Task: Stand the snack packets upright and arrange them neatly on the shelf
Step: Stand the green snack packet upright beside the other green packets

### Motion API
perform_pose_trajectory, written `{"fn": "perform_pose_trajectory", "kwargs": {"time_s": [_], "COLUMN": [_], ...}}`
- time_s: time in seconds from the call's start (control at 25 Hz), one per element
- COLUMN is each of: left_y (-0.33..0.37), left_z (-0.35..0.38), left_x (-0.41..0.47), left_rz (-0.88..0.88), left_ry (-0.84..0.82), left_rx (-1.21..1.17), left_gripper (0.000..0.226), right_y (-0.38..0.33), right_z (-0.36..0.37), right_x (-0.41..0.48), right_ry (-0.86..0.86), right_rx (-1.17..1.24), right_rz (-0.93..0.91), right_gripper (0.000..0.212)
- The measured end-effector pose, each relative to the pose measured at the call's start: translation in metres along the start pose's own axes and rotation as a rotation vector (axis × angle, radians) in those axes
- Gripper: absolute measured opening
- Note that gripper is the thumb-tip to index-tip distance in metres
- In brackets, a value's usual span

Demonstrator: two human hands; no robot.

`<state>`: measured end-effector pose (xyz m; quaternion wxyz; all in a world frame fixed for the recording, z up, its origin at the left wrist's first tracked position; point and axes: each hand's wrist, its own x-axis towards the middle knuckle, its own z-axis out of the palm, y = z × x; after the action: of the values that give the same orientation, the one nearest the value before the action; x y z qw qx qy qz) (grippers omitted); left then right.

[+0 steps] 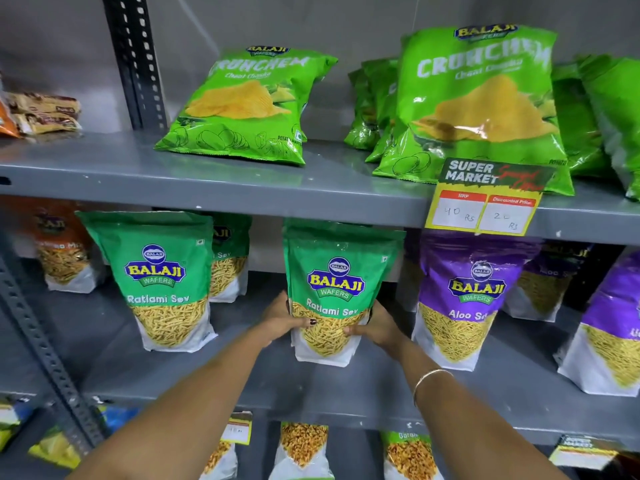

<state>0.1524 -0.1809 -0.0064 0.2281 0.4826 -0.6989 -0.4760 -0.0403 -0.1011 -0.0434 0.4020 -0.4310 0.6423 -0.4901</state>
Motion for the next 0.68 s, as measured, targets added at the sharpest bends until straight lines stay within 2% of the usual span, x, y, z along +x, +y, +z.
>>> {"fn": "perform_pose_trajectory", "kwargs": {"time_s": [0.08, 0.16, 0.24, 0.28, 0.32, 0.4, 0.48, 0.52, 0.56, 0.6, 0.68], "left_y": [-0.004, -0.016, -0.025, -0.032, -0.038, -0.053, -0.067, -0.073, -0.083, -0.096, -0.135], "left_z": [-0.005, -0.016, -0.041, -0.056, -0.073, -0.112, -0.151, -0.167, -0.182, -0.195, -0.22], "left_x": [-0.005, -0.009, -0.02, -0.024, -0.031, -0.04, -0.041, -0.045, -0.047, -0.044, -0.017], "left_rz": [-0.031, -0.121, -0.298, -0.391, -0.459, -0.533, -0.48, -0.432, -0.368, -0.315, -0.217], "left_ry": [-0.056, -0.191, -0.313, -0.335, -0.325, -0.181, -0.005, 0.056, 0.072, 0.074, 0.145], "left_rx": [0.038, 0.238, 0.41, 0.443, 0.452, 0.443, 0.445, 0.404, 0.349, 0.254, 0.014], "left_gripper": [0.058, 0.045, 0.035, 0.039, 0.048, 0.058, 0.062, 0.063, 0.064, 0.067, 0.075], "right_y": [-0.004, -0.014, -0.032, -0.043, -0.048, -0.064, -0.08, -0.087, -0.092, -0.095, -0.09], "right_z": [-0.004, -0.012, -0.005, 0.007, 0.023, 0.07, 0.125, 0.151, 0.179, 0.202, 0.241], "right_x": [0.002, 0.001, -0.004, -0.008, -0.002, 0.002, 0.004, 0.003, 0.007, 0.008, 0.022], "right_ry": [-0.062, -0.178, -0.468, -0.55, -0.556, -0.648, -0.668, -0.583, -0.471, -0.355, -0.201], "right_rx": [-0.203, -0.448, -0.647, -0.657, -0.614, -0.532, -0.551, -0.557, -0.548, -0.498, -0.305], "right_rz": [0.148, 0.508, 0.832, 0.872, 0.834, 0.745, 0.627, 0.475, 0.332, 0.237, 0.135], "right_gripper": [0.067, 0.052, 0.051, 0.049, 0.044, 0.022, 0.013, 0.018, 0.033, 0.052, 0.074]}}
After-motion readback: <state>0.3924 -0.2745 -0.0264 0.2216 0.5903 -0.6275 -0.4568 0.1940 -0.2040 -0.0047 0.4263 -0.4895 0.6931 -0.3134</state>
